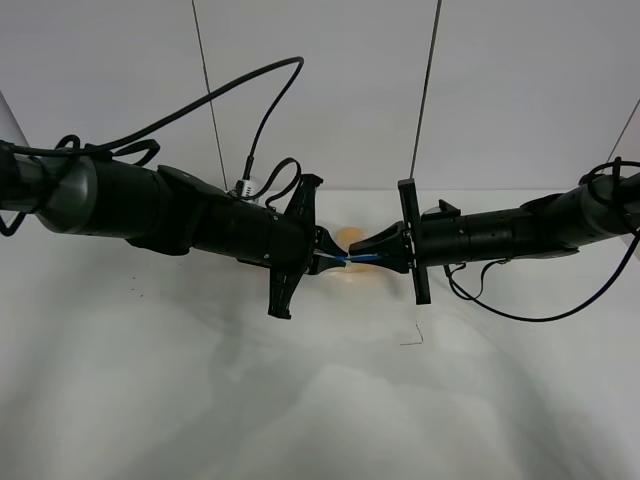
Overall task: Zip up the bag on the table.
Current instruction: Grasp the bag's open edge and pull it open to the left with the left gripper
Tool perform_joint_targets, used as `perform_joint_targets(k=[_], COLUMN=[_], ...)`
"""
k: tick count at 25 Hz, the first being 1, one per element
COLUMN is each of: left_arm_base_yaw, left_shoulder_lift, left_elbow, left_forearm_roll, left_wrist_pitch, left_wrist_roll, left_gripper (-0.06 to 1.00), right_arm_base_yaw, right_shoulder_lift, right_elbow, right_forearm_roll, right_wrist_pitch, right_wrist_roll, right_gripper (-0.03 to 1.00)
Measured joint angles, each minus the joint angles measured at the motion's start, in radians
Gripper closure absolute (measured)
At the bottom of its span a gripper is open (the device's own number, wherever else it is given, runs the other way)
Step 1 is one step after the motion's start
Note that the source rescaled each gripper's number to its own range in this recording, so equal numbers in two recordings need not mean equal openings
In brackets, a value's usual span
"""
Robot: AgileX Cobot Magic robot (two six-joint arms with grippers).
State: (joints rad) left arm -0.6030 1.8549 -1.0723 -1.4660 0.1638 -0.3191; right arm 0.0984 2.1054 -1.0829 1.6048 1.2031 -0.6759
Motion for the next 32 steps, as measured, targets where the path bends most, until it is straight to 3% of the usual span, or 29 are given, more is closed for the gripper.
perform_joint_targets(k=[5, 11, 24, 28, 32], left_arm_base_yaw=[0.007, 0.087, 0.505, 0.603, 0.648], left_shoulder_lift=[0.0, -0.025, -0.039, -0.039, -0.039], left_elbow=[0.0, 0.001, 0.001, 0.001, 0.001], left_forearm_roll=[0.0, 0.014, 0.26, 0.303, 0.313], left_wrist_pitch=[-0.004, 0.014, 0.189, 0.244, 0.27], left_wrist_roll=[0.0, 0.025, 0.147, 0.215, 0.269], left_gripper=[0.94, 0.94, 0.94, 0.94, 0.94], right_arm_base_yaw=[0.0, 0.0, 0.005, 0.009, 0.009], right_shoulder_lift=[0.0, 0.0, -0.001, -0.001, -0.001], right_elbow=[0.0, 0.0, 0.0, 0.0, 0.0], right_forearm_roll=[0.002, 0.028, 0.031, 0.03, 0.029], right_wrist_pitch=[0.0, 0.0, -0.001, 0.0, 0.0], right_wrist_roll=[0.0, 0.0, 0.0, 0.0, 0.0], right_gripper=[0.97, 0.97, 0.97, 0.97, 0.97])
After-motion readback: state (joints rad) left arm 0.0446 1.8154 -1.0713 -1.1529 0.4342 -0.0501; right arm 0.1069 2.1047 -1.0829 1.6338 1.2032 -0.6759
